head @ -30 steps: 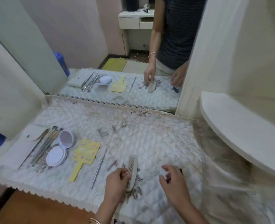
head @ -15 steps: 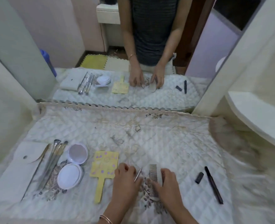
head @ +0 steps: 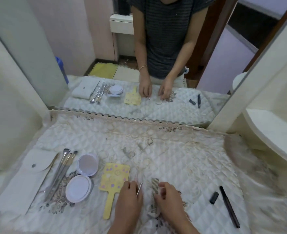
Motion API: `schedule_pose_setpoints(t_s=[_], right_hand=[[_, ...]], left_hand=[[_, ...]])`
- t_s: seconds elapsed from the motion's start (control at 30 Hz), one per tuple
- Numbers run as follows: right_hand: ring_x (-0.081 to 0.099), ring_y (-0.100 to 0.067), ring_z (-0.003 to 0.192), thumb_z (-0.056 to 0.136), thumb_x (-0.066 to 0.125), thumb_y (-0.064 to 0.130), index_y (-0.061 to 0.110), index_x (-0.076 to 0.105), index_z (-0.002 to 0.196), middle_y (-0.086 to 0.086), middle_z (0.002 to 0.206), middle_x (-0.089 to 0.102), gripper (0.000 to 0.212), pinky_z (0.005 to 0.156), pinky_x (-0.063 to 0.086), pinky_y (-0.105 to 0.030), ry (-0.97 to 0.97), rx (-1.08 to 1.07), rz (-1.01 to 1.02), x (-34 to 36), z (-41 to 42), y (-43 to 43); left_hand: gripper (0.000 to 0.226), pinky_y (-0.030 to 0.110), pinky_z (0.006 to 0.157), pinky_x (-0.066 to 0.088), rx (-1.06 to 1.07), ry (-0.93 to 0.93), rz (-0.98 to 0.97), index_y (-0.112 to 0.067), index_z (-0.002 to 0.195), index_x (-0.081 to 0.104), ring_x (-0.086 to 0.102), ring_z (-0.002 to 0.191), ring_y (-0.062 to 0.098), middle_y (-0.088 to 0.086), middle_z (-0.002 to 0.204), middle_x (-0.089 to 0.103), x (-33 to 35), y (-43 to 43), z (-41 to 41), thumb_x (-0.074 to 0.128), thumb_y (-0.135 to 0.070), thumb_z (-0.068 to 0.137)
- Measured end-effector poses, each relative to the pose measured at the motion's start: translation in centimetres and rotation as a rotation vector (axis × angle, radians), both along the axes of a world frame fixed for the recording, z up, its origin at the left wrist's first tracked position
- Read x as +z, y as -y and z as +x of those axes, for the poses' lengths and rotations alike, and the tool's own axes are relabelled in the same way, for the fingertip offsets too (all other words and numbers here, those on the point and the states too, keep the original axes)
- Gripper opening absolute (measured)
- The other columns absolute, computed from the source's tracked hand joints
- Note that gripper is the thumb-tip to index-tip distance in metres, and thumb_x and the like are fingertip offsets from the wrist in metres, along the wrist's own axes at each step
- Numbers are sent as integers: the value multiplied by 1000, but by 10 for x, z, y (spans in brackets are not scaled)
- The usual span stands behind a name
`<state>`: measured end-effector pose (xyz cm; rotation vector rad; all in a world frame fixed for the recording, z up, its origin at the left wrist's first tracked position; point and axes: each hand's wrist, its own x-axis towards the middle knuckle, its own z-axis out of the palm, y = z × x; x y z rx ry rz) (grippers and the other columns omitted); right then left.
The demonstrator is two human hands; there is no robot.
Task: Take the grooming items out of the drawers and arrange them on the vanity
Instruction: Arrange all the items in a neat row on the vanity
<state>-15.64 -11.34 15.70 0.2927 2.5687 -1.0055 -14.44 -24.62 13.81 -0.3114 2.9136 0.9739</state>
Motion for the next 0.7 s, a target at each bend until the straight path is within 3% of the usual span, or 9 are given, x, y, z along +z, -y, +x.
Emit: schedule_pose_setpoints(t_s=[0.07,0.13,0.23,0.3,0.37,0.43,0.53,0.63,0.7], right_hand=[[50,-8,88,80,61,20,23,52,117,3,99,49,38,74,34,-7,-3,74,-6,-1,0,-1],[50,-4,78,80,64,16,26,55,107,1,97,52,30,70,36,-1,27,59,-140,-2,4,-3],[59,-10,79,82,64,10,35,57,84,1,93,64,26,71,46,-10,82,-67,-342,2,7,-12],[62,-8,80,84,62,11,33,60,81,6,90,66,22,67,47,-11,46,-149,-338,8,6,-30],[59,-6,80,87,59,12,26,61,86,6,91,64,15,63,45,-12,-51,-245,-265,18,6,-58],[57,-14,82,88,55,10,20,60,94,0,93,58,13,69,41,-19,-140,-354,-124,20,10,-94],[57,-32,91,78,62,3,5,66,100,-12,91,57,22,79,39,-32,-209,-530,122,13,21,-146],[56,-40,99,73,66,6,0,66,101,-24,99,63,28,88,43,-40,-124,-539,215,3,30,-177],[57,-36,102,75,66,5,3,64,104,-21,100,62,29,88,42,-35,-35,-507,154,5,32,-181]], left_hand=[[21,40,67,46,0,-9,3,-4,82,56,59,82,35,16,89,57,0,-1,-2,53,-25,86],[25,36,65,46,-11,-20,4,-8,83,56,59,80,33,13,89,57,-2,-3,1,49,-32,85],[23,32,75,44,-24,41,-49,-10,97,56,54,93,28,9,103,53,-2,-5,5,47,-30,89],[21,34,63,48,-124,40,-158,-16,90,61,57,82,26,5,94,58,-4,-6,7,52,-33,82],[22,32,51,50,-189,-51,-212,-21,85,58,53,76,23,3,87,62,-7,-16,6,57,-37,69],[26,32,53,53,-288,-137,-212,-21,89,55,45,81,20,3,88,66,-7,-36,-1,47,-36,69],[26,23,58,53,-484,-207,-177,-25,87,58,48,79,14,-5,83,68,-2,-75,-9,44,-36,68],[26,14,51,48,-662,-106,-134,-34,88,50,54,72,4,-15,78,63,9,-124,-18,39,-41,65],[40,19,61,48,-691,-71,-133,-27,95,51,59,81,10,-8,87,61,14,-153,-25,27,-46,70]])
